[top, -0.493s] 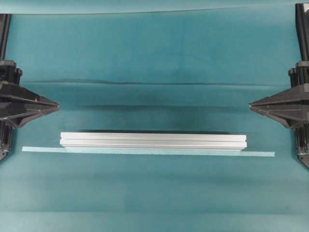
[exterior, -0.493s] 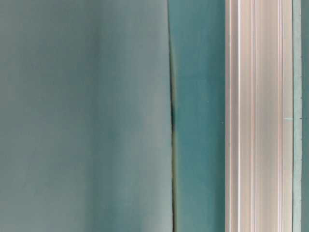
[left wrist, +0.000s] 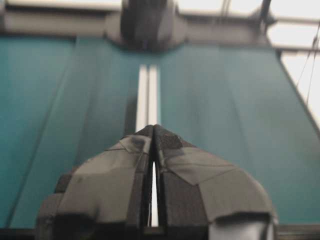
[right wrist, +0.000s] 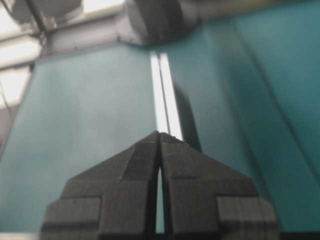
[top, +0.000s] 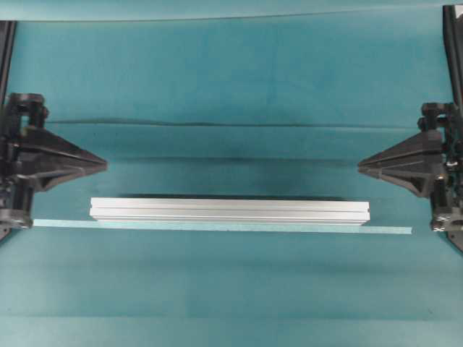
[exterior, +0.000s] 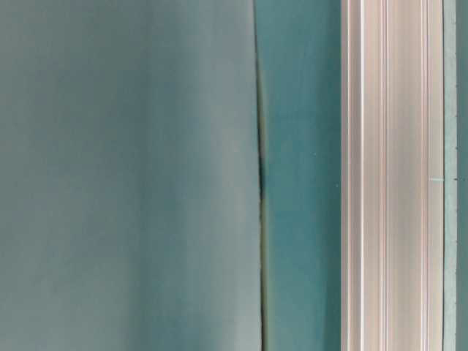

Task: Lift the metal rail with both hands.
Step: 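Move both grippers inward and down over the two ends of the silver rail, then lower both grippers around the rail and close them on it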

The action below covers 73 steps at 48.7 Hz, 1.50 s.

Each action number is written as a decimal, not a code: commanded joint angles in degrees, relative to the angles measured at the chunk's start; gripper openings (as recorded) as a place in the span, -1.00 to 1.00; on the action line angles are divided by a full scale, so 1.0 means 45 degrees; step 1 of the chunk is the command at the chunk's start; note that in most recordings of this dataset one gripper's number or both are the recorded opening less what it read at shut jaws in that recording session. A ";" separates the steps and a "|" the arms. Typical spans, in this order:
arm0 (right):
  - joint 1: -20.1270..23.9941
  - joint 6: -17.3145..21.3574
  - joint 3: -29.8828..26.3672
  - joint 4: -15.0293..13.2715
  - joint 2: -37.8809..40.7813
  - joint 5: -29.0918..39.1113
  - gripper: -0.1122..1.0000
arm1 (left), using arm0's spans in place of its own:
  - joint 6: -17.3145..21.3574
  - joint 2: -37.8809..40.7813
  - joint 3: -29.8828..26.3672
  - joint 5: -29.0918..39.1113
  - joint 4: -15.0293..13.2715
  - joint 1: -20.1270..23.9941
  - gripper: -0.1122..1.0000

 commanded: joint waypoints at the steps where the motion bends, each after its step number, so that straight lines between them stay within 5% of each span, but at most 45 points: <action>1: -0.0078 0.0313 -0.0645 0.0039 0.0449 0.1152 -0.77 | 0.0020 0.0254 -0.0742 0.0820 0.0039 0.0156 -0.82; 23: -0.0176 0.0449 -0.2813 -0.0039 0.3184 0.4473 -0.77 | -0.0918 0.1855 -0.2246 0.3379 0.0039 0.0488 -0.82; 37: -0.0215 0.0430 -0.4355 -0.0039 0.5625 0.6953 -0.77 | -0.0840 0.3418 -0.3633 0.6660 0.0098 0.0469 -0.82; 48: -0.0215 0.0313 -0.6270 -0.0742 0.7637 0.9395 -0.77 | -0.0801 0.4727 -0.4609 0.8418 0.0098 0.0410 -0.82; 61: -0.0234 0.0293 -0.7480 -0.0977 0.8945 1.0898 -0.77 | 0.0332 0.6953 -0.6582 1.1133 0.0117 0.0078 -0.82; 73: -0.0273 0.0156 -0.7910 -0.1191 0.9355 1.1367 -0.77 | 0.0703 0.8418 -0.7480 1.1387 0.0176 0.0273 -0.82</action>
